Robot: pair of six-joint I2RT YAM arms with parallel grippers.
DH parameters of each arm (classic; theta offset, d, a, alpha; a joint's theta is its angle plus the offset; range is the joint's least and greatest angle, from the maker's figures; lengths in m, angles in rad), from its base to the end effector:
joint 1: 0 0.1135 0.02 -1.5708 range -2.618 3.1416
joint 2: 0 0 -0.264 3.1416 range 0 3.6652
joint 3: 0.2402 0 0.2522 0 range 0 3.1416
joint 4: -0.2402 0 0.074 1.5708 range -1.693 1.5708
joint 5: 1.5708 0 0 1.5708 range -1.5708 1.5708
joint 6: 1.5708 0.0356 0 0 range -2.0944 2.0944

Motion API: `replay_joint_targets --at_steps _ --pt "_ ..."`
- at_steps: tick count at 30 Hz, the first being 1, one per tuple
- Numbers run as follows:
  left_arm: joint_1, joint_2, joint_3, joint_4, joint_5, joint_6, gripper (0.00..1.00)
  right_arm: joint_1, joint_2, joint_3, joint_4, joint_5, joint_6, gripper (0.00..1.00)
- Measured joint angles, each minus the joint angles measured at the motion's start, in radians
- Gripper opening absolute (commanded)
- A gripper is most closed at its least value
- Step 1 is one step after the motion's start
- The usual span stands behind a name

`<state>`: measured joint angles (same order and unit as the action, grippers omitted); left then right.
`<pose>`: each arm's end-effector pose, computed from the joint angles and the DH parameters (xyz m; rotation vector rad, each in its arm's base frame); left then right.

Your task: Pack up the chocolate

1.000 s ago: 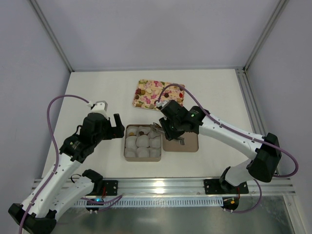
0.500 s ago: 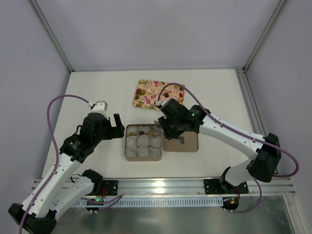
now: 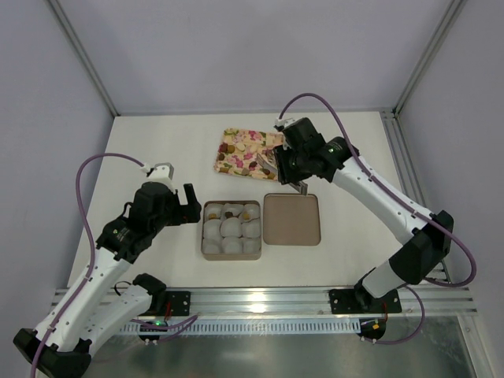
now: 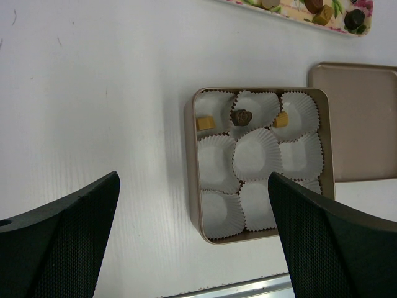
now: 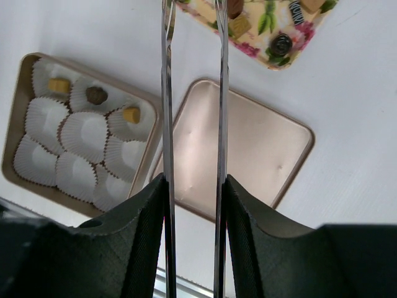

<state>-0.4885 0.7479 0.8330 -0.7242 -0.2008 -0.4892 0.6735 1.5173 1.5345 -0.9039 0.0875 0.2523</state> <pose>0.1383 -0.0655 0.3087 -0.1128 2.2112 -0.3254 0.2512 0.1965 0.3565 -0.4798 2.4292 0.2966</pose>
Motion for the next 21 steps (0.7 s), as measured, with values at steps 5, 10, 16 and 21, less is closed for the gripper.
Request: replay_joint_targets --at_steps 5,10,16,21 --pt "0.0 0.0 0.0 0.0 0.0 0.0 1.0 -0.054 0.096 0.014 0.008 0.002 -0.021 0.43" --pt "0.0 0.0 0.0 0.0 0.0 0.0 1.0 -0.08 0.212 0.066 0.013 -0.008 -0.036 0.43" --pt "0.0 0.0 0.0 0.0 0.0 0.0 1.0 -0.087 0.315 0.146 0.024 -0.064 -0.04 0.43" --pt "0.0 0.0 0.0 0.0 0.0 0.0 1.0 -0.082 0.357 0.178 0.037 -0.122 -0.039 0.43"
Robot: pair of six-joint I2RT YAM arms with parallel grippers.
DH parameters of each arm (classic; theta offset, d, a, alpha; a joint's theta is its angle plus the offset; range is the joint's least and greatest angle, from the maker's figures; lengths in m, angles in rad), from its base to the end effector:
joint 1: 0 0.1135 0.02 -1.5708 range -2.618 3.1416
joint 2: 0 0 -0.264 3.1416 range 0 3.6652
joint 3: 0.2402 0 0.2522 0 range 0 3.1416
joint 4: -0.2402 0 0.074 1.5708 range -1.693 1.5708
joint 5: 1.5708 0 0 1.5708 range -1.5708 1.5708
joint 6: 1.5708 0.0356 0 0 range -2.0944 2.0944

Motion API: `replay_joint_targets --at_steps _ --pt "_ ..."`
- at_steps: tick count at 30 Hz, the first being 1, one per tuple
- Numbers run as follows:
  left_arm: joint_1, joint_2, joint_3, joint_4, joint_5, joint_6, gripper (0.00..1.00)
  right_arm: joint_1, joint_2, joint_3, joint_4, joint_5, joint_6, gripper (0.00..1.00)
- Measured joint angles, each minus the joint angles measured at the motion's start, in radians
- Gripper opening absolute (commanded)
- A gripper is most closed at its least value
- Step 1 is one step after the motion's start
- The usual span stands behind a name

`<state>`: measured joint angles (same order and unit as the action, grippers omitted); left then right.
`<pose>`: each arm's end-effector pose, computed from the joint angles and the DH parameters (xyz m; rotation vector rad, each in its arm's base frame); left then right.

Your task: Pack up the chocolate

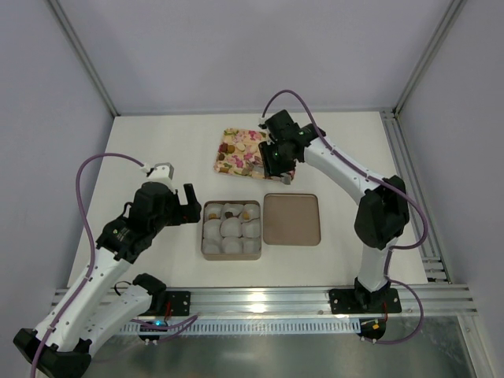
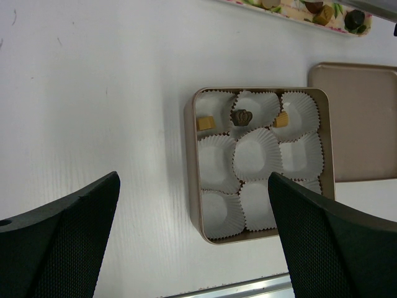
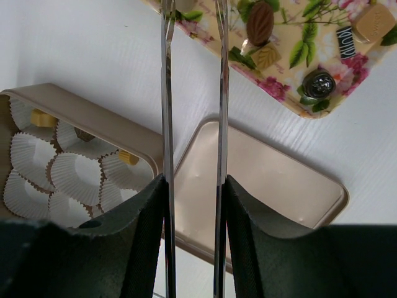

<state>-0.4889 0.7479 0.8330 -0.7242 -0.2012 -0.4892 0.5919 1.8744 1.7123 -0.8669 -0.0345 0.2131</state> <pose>0.1383 -0.0655 0.3087 -0.1125 2.2112 -0.3252 0.3370 0.2280 0.2912 -0.5089 2.5876 0.3287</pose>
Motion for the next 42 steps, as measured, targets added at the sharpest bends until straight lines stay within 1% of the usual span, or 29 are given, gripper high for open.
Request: replay_joint_targets --at_steps 12,23,31,37,39,42 --pt "0.0 0.002 0.0 0.0 0.0 0.0 1.0 0.016 0.074 0.032 0.014 -0.055 0.003 0.43" --pt "0.0 0.003 0.0 0.0 0.0 0.0 1.0 0.016 0.09 0.035 0.02 -0.055 0.003 0.43" --pt "0.0 0.003 0.0 0.0 0.0 0.0 1.0 0.016 0.134 0.059 0.024 -0.055 0.003 0.43" --pt "0.0 0.003 0.0 0.0 0.0 0.0 1.0 0.02 0.143 0.067 0.023 -0.055 0.003 0.42" --pt "0.0 0.003 0.0 0.0 0.0 0.0 1.0 0.022 0.144 0.068 0.023 -0.055 0.003 0.39" --pt "0.0 0.003 0.0 0.0 0.0 0.0 1.0 0.024 0.144 0.069 0.023 -0.055 0.004 0.39"
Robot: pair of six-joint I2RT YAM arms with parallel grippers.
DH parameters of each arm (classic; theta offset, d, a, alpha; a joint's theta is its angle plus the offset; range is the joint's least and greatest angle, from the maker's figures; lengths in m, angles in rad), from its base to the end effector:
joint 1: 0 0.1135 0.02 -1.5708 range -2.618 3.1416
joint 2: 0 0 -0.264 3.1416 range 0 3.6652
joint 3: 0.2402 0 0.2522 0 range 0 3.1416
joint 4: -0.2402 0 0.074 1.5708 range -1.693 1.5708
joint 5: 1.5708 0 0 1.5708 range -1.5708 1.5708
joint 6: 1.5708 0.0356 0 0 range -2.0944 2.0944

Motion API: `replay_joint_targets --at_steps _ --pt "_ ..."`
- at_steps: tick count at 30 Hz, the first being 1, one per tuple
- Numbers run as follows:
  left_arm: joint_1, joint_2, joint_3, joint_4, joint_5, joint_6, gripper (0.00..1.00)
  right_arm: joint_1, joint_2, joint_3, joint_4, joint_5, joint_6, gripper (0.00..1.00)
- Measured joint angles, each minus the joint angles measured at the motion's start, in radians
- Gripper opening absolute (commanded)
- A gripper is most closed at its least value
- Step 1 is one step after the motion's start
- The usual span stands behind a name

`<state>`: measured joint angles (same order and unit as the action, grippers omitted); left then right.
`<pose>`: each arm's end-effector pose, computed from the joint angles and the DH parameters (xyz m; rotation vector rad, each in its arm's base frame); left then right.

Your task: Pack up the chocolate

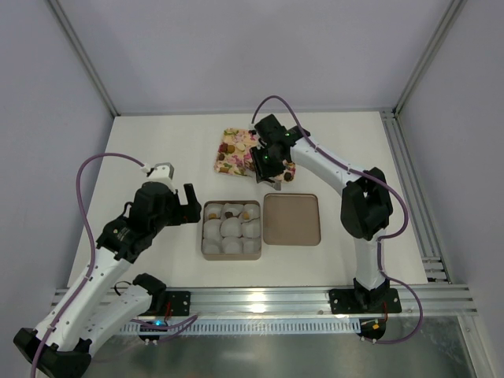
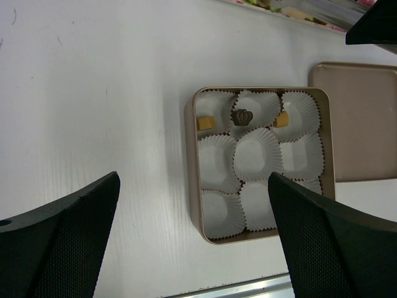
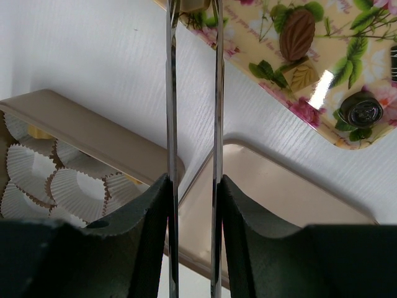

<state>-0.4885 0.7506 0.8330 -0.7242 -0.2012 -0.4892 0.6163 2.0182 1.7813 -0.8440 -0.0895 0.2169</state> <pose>0.1388 -0.0657 0.3083 -0.1127 2.2137 -0.3236 0.3555 0.2557 0.2558 -0.5659 2.6437 0.3841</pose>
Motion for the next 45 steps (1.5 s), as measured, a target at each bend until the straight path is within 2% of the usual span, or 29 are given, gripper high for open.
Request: replay_joint_targets --at_steps 9,24,45 --pt "0.0 0.0 0.0 0.0 0.0 0.0 1.0 0.005 0.0 0.0 -0.003 0.001 0.0 0.38" --pt "0.0 0.0 0.0 0.0 0.0 0.0 1.0 0.01 0.0 0.0 -0.003 0.005 0.0 0.31" --pt "0.0 0.0 0.0 0.0 0.0 0.0 1.0 0.008 -0.002 0.035 -0.01 0.069 0.006 0.29"
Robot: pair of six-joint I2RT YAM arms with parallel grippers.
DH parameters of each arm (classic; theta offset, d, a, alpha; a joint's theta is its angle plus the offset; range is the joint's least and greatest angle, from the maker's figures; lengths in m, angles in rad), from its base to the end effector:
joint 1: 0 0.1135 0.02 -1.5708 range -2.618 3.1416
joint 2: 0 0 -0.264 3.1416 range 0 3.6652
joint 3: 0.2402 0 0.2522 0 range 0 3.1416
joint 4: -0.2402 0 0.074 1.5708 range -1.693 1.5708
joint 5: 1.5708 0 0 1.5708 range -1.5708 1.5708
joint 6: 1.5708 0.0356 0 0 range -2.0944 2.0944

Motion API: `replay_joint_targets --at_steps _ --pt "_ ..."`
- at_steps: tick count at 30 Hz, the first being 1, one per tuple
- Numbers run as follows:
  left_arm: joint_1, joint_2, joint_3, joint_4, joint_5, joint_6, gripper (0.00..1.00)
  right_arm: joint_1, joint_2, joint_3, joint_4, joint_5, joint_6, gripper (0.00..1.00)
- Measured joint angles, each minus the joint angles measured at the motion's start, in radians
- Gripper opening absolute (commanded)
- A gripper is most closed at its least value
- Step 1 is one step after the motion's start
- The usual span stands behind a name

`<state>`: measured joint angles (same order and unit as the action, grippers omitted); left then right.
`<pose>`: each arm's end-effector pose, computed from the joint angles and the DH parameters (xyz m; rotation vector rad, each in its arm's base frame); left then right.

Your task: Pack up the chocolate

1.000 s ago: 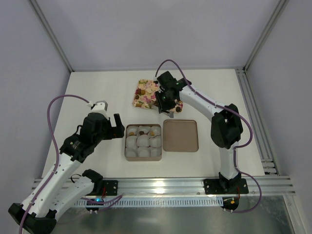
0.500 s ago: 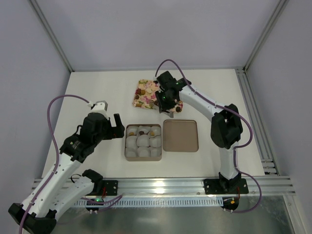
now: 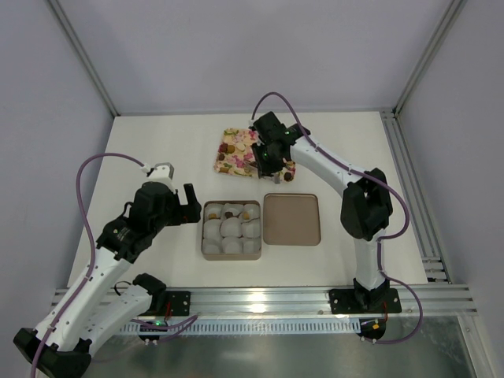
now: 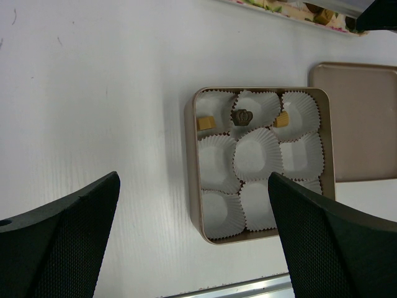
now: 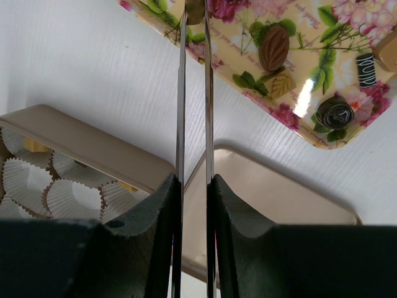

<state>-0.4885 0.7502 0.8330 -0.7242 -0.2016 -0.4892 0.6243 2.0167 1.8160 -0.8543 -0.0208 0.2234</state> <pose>0.1387 -0.0656 0.3084 -0.1130 2.2132 -0.3234 0.3565 0.2577 0.2663 -0.5372 2.6076 0.3141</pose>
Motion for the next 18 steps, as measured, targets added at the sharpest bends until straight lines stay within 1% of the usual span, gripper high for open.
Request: replay_joint_targets --at_steps 12,18 --pt "0.0 0.0 0.0 0.0 0.0 0.0 1.0 -0.006 -0.021 0.009 -0.002 0.007 0.001 0.29" --pt "0.0 0.0 0.0 0.0 0.0 0.0 1.0 -0.006 -0.062 0.009 -0.01 0.008 0.004 0.28"
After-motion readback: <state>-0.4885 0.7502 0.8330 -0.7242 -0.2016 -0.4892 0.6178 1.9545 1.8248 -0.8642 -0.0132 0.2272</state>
